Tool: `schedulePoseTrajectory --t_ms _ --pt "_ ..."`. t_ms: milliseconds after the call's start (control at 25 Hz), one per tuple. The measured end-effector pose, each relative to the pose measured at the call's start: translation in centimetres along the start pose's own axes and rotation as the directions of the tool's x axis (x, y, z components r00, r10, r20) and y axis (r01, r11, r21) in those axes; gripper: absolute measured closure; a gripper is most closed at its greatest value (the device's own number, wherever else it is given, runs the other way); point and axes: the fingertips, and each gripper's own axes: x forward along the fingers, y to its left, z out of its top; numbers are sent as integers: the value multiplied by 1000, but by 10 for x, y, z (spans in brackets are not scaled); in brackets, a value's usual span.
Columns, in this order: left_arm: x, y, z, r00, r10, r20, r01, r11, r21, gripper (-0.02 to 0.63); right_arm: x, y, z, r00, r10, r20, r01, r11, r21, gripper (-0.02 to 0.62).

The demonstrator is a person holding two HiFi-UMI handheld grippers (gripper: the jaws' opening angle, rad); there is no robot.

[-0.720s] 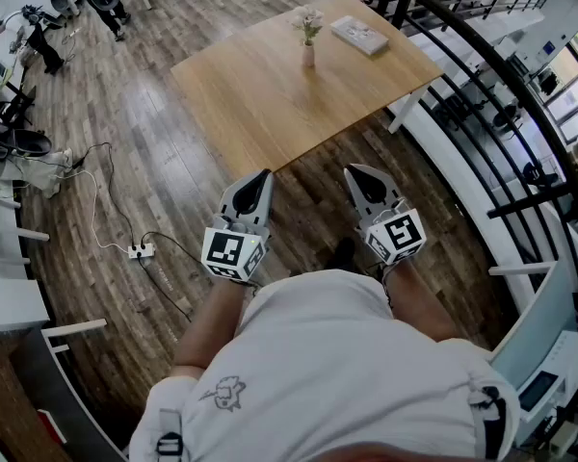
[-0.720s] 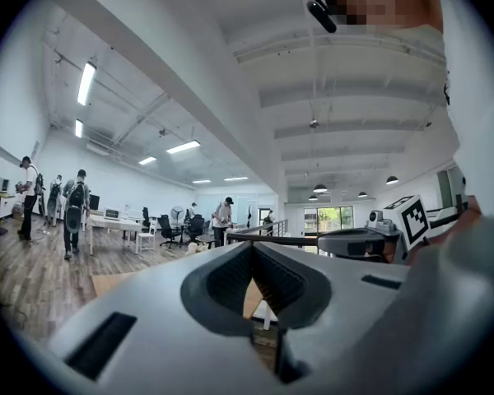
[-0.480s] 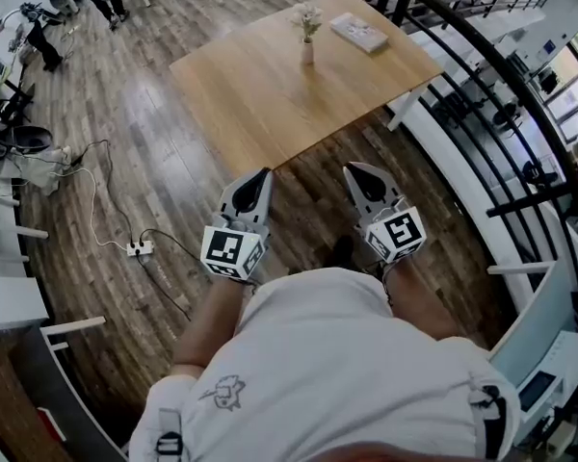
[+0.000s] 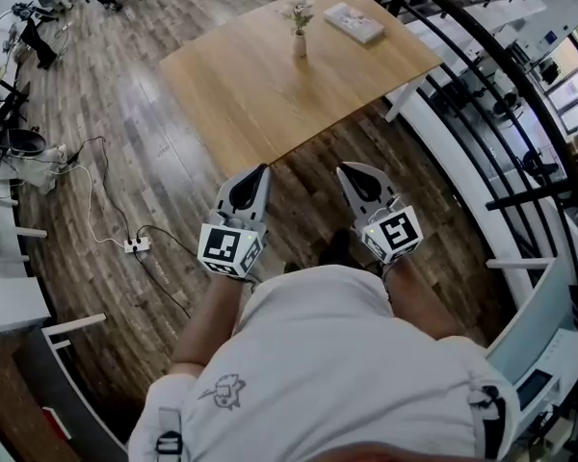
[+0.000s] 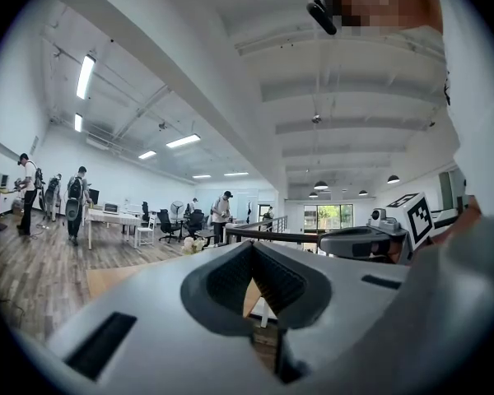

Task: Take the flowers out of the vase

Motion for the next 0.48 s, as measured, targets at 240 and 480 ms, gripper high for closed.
schedulePoseTrajectory --t_ms 240,480 --pt "26 -6 -1 1000 4 -5 -4 1000 2 601 -5 -37 -10 998 -65 -8 65 997 36 440" --pt "61 -8 -11 998 21 -52 -22 1000 -5 601 -1 -82 -30 997 -76 -17 77 993 95 419"
